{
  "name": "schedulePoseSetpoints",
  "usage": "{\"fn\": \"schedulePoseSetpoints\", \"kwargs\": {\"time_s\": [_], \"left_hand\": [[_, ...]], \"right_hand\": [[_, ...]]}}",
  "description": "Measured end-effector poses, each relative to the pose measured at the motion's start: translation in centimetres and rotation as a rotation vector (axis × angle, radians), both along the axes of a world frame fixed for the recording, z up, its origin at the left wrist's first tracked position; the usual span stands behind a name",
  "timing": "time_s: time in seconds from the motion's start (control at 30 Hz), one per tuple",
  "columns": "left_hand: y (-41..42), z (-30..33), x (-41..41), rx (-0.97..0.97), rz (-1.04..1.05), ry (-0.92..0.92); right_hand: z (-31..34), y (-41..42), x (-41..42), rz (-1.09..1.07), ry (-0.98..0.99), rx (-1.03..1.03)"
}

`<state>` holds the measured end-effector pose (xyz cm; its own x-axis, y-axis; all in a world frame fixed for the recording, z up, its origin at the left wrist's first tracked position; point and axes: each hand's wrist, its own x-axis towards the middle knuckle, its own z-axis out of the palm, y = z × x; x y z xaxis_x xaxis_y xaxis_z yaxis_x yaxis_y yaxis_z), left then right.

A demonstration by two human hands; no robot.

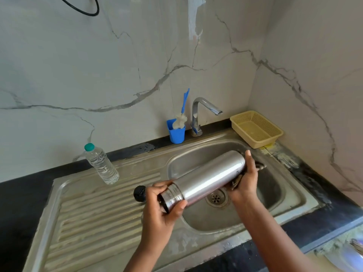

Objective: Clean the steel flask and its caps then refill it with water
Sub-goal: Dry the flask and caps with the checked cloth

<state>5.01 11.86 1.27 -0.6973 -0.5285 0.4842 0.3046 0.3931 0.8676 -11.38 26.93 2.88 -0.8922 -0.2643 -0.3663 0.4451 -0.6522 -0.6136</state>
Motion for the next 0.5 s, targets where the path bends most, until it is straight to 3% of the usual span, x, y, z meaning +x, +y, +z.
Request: {"fn": "schedulePoseSetpoints", "kwargs": {"time_s": [0.13, 0.23, 0.3, 0.4, 0.5], "left_hand": [[-2.1, 0.4, 0.2, 0.097, 0.122, -0.049], [-2.9, 0.2, 0.0, 0.366, 0.123, -0.104], [-2.9, -0.2, 0.1, 0.489, 0.101, -0.113], [-2.0, 0.1, 0.1, 0.527, 0.112, -0.094], [-1.2, 1.3, 0.0, 0.223, 0.173, -0.038]], "right_hand": [[0.7, 1.0, -0.4, 0.185, 0.328, 0.277], [1.1, 1.1, -0.4, 0.16, 0.826, 0.524], [1.7, 0.9, -0.5, 0.142, 1.043, 0.576], [1.5, 0.7, -1.0, 0.123, 0.996, 0.572], [1.1, -0.1, -0.1, 0.136, 0.594, 0.483]]}}
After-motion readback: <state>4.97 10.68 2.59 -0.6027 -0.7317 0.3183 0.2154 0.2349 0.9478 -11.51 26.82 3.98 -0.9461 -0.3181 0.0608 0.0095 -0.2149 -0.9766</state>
